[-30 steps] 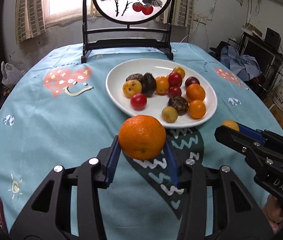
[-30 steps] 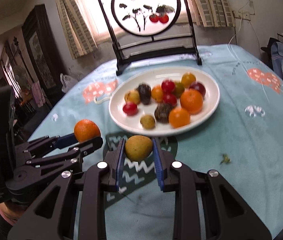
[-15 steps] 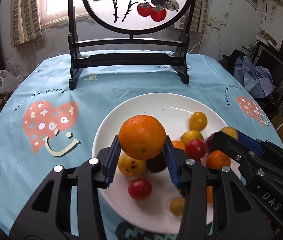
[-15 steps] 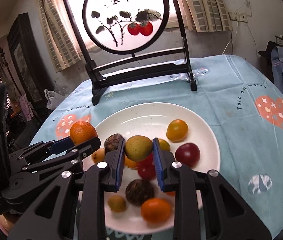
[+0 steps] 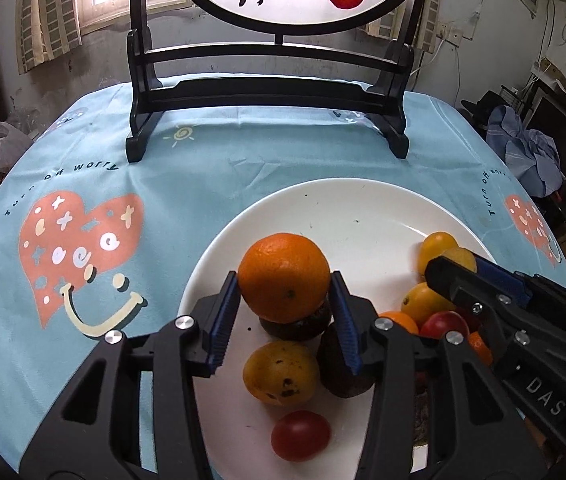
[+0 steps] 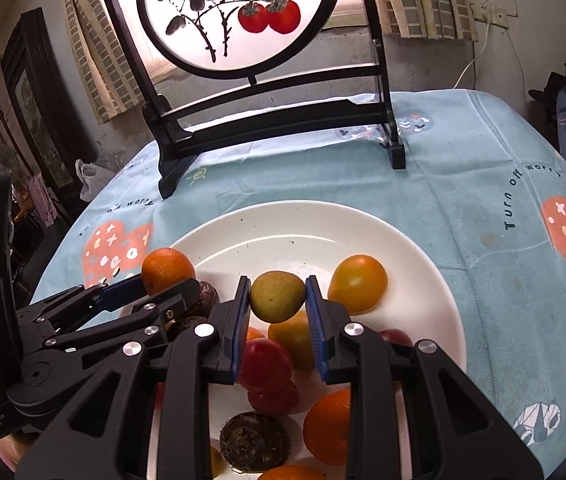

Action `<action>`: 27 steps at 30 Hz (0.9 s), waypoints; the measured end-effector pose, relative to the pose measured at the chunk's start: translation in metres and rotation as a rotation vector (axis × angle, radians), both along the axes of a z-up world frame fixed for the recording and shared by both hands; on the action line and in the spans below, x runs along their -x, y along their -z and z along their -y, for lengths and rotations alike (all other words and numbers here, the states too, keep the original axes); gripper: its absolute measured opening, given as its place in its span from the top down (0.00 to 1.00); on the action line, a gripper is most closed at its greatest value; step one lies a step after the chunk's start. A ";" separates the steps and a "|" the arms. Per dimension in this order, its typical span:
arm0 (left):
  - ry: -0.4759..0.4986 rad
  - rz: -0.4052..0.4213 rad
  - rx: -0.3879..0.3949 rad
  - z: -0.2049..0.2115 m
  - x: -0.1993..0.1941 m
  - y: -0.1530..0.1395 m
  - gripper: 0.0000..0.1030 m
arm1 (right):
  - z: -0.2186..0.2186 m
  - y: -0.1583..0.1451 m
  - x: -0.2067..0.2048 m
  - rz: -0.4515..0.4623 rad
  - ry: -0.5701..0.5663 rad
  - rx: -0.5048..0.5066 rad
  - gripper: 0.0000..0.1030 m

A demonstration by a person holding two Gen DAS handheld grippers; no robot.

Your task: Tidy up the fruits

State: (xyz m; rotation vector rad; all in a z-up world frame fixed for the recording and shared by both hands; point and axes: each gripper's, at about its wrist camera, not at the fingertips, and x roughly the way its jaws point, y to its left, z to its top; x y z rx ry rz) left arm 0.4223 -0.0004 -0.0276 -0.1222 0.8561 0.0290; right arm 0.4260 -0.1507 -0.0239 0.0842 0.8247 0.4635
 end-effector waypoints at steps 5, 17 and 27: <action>-0.037 0.053 -0.043 -0.003 0.017 -0.019 0.25 | 0.008 -0.011 0.008 0.009 0.020 -0.004 0.61; -0.020 0.162 -0.093 0.008 0.142 -0.067 0.06 | 0.041 -0.051 0.137 0.133 -0.086 0.013 0.42; -0.006 0.102 -0.110 0.029 0.258 -0.050 0.05 | 0.067 -0.015 0.242 0.043 -0.123 0.119 0.30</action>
